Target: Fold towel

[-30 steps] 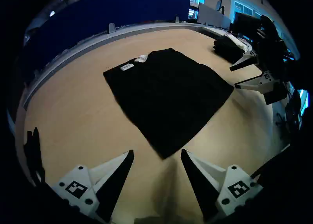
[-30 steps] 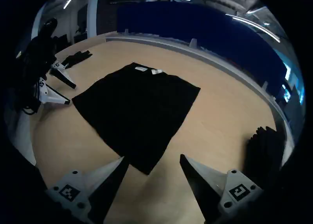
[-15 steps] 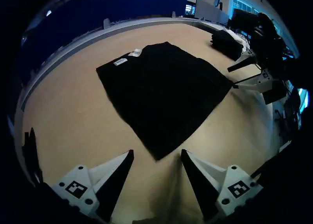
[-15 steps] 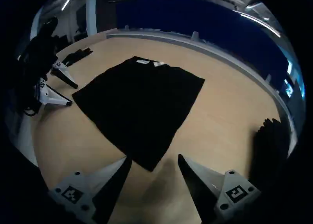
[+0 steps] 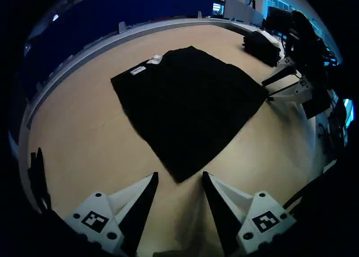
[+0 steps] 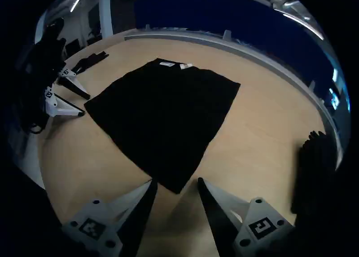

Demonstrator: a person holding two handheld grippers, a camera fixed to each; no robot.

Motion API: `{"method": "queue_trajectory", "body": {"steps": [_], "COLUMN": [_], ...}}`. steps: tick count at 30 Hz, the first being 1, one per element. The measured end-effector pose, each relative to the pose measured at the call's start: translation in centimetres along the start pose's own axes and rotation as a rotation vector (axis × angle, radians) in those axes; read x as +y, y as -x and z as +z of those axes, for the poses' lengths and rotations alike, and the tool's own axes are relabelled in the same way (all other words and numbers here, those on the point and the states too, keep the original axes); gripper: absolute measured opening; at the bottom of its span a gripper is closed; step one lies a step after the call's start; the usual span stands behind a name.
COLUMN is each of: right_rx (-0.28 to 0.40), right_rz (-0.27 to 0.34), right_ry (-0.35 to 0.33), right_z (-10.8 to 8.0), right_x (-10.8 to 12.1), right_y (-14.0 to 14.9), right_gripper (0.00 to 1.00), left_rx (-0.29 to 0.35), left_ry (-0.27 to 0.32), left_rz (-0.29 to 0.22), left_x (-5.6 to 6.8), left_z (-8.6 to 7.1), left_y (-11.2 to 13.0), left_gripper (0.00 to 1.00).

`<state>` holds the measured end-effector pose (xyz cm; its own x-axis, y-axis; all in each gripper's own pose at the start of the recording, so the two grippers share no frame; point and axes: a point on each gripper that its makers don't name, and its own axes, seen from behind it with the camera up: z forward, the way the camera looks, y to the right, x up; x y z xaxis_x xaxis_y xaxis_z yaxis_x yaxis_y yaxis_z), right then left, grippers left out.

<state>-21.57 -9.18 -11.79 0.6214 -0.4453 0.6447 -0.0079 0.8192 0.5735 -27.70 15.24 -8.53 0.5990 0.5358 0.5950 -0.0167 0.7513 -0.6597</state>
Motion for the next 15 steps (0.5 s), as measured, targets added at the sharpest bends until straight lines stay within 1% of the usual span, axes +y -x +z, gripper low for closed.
{"method": "queue_trajectory", "body": {"steps": [5, 7, 9, 11, 15], "right_rx": [-0.002, -0.003, -0.003, -0.003, -0.003], "right_rz": [0.0, 0.003, 0.006, 0.01, 0.019], "right_ry": [-0.004, -0.005, -0.005, -0.004, -0.001], "right_z": [0.02, 0.02, 0.0, -0.04, -0.14], "right_x": [-0.03, 0.02, 0.12, 0.26, 0.56], "right_y": [0.06, 0.08, 0.11, 0.16, 0.2], "right_gripper": [0.6, 0.53, 0.48, 0.42, 0.3], "left_rx": [-0.002, -0.002, -0.003, -0.005, -0.009], "left_ry": [0.0, 0.001, 0.0, -0.001, -0.008], "left_rz": [0.002, 0.003, 0.002, -0.002, -0.008], "left_x": [0.37, 0.46, 0.51, 0.48, 0.37], "left_z": [0.13, 0.17, 0.2, 0.21, 0.24], "left_y": [-0.06, -0.06, -0.05, -0.03, 0.02], "left_gripper": [0.56, 0.52, 0.51, 0.47, 0.35]}}
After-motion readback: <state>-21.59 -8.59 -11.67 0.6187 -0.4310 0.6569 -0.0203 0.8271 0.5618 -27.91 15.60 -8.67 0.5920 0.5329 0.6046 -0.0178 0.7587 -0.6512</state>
